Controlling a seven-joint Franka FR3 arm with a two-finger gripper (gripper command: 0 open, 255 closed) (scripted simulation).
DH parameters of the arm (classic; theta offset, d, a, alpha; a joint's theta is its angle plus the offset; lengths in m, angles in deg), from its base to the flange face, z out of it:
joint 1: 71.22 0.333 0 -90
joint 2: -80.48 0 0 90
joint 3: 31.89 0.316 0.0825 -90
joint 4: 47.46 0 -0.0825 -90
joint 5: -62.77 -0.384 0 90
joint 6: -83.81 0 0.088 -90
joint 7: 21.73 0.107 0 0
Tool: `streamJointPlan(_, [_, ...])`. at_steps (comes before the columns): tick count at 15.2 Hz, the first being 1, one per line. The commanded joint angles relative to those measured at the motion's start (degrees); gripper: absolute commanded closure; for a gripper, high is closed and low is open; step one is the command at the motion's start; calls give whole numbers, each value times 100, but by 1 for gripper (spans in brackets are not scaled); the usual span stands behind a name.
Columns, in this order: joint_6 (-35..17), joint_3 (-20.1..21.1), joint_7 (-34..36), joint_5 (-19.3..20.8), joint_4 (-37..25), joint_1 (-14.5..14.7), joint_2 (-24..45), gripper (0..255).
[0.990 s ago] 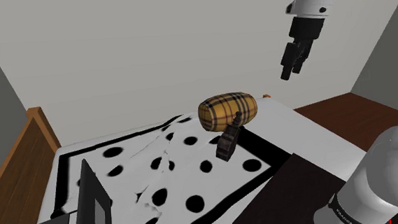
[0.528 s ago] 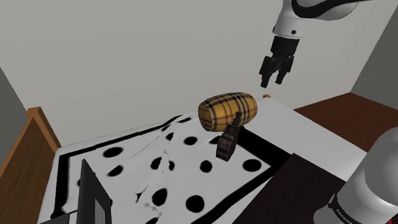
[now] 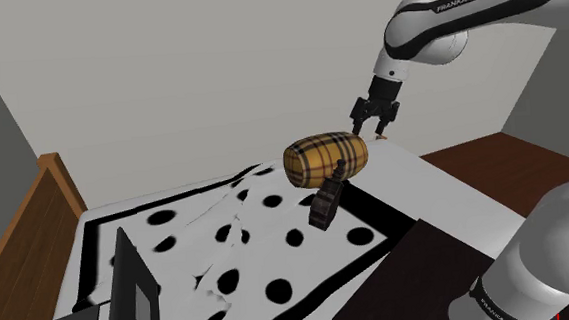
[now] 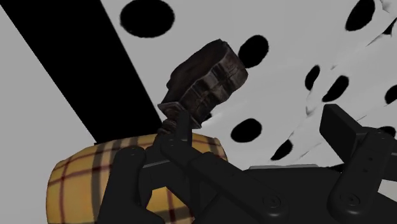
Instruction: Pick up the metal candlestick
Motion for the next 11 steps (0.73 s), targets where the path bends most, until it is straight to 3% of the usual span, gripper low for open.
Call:
streamJointPlan(1, [-355,-110,4,-199,-42,-20,378,0])
streamJointPlan(11, [-1555,-533,-410,-1730,-777,-156,2438,0])
